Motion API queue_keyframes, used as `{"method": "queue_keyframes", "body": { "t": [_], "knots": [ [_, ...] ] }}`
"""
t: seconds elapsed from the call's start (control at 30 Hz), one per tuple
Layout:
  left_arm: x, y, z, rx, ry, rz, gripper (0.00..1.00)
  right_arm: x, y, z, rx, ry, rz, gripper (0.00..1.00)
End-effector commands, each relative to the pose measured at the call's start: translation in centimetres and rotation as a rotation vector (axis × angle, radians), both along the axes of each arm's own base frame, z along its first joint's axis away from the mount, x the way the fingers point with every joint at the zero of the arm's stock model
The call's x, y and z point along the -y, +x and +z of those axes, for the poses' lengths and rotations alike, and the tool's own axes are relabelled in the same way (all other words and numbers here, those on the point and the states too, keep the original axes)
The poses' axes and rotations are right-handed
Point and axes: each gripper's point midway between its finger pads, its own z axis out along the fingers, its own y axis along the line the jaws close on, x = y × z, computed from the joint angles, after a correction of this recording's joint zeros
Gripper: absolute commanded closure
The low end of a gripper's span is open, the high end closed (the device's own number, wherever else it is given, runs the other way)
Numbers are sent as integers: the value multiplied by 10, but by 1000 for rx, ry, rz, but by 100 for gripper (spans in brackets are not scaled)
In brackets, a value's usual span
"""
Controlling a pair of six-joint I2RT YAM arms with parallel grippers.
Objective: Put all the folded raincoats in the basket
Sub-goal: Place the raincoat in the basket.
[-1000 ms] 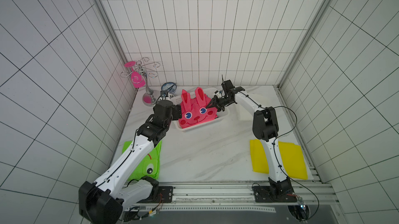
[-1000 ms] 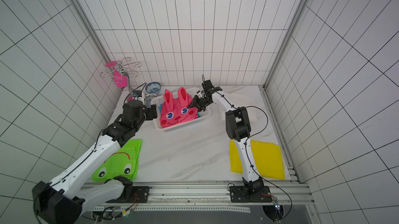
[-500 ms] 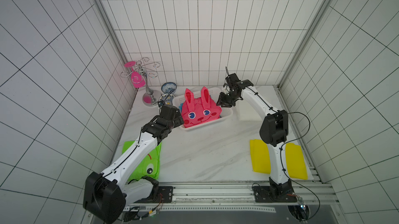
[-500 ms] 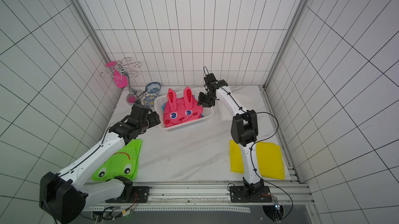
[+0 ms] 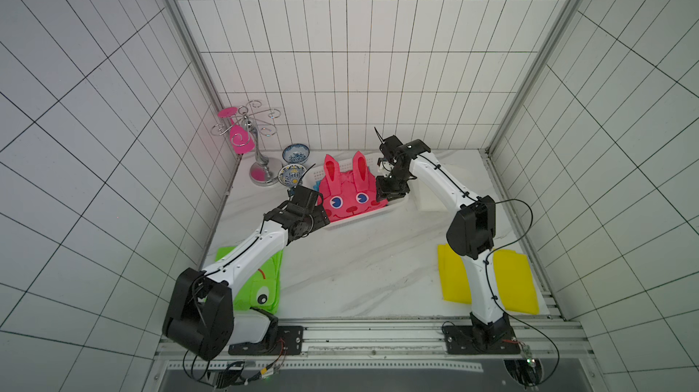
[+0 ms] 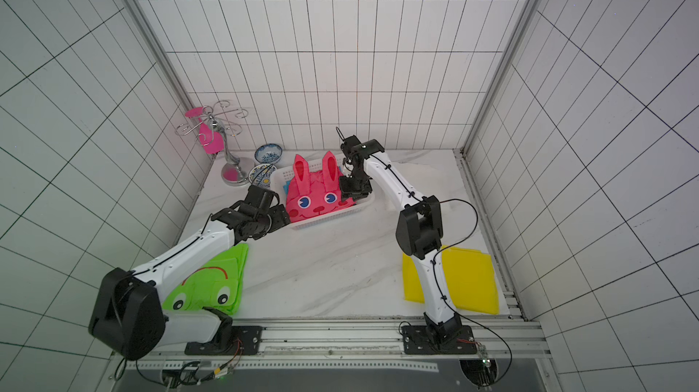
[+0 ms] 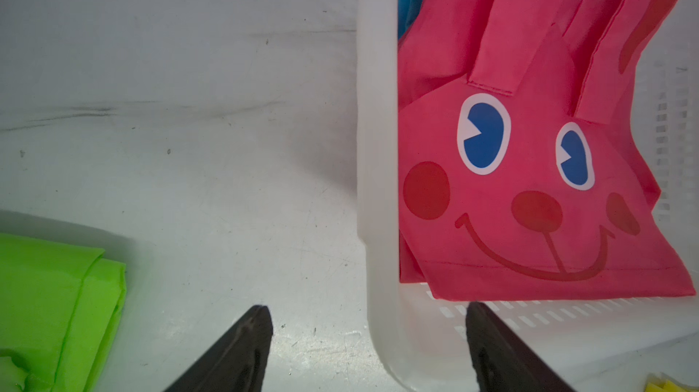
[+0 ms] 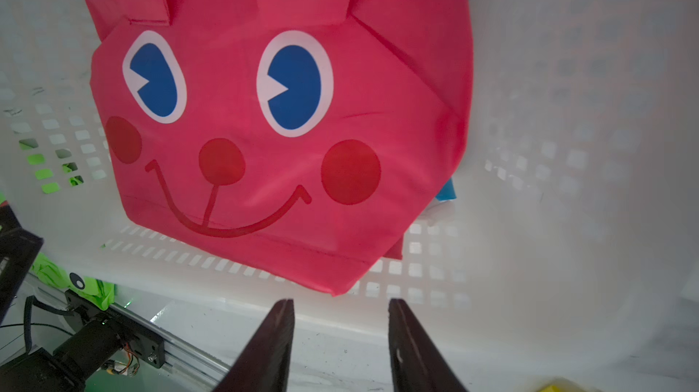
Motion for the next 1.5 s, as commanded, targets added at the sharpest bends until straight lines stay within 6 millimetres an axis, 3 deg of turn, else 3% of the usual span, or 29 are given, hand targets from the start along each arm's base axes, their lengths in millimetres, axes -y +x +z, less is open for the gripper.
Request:
{"method": "queue_keyframes", "body": {
  "t": [0.0, 0.13, 0.33, 0.53, 0.8, 1.0, 1.1, 1.2, 1.33, 1.47],
  "knots": [
    [-2, 5, -1, -21, 29, 11, 18, 5, -16, -5, -48, -73, 80, 62],
    [3, 8, -6, -60, 35, -13, 20, -4, -20, -18, -87, -70, 111, 70],
    [-7, 12, -10, -89, 97, 5, 21, -14, -24, -39, -109, -99, 182, 76],
    [-14, 9, -15, -137, 107, -2, 23, -6, -17, -61, -85, -207, 208, 79],
    [-27, 8, -28, -186, 180, -13, 26, 18, 10, -83, 35, -389, 181, 84],
    [-36, 7, -31, -197, 241, -25, 27, 29, 24, -87, 128, -448, 158, 85],
    [-42, 8, -26, -187, 270, -23, 27, 22, 22, -75, 137, -393, 140, 81],
    [-42, 11, -14, -152, 250, -23, 26, 3, 11, -50, 127, -238, 118, 73],
    [-34, 17, 14, -68, 183, -30, 24, -8, 2, 5, 182, -72, 53, 63],
    [-26, 21, 49, 22, 117, -45, 22, 8, -7, 64, 300, 1, -46, 56]
  ]
}}
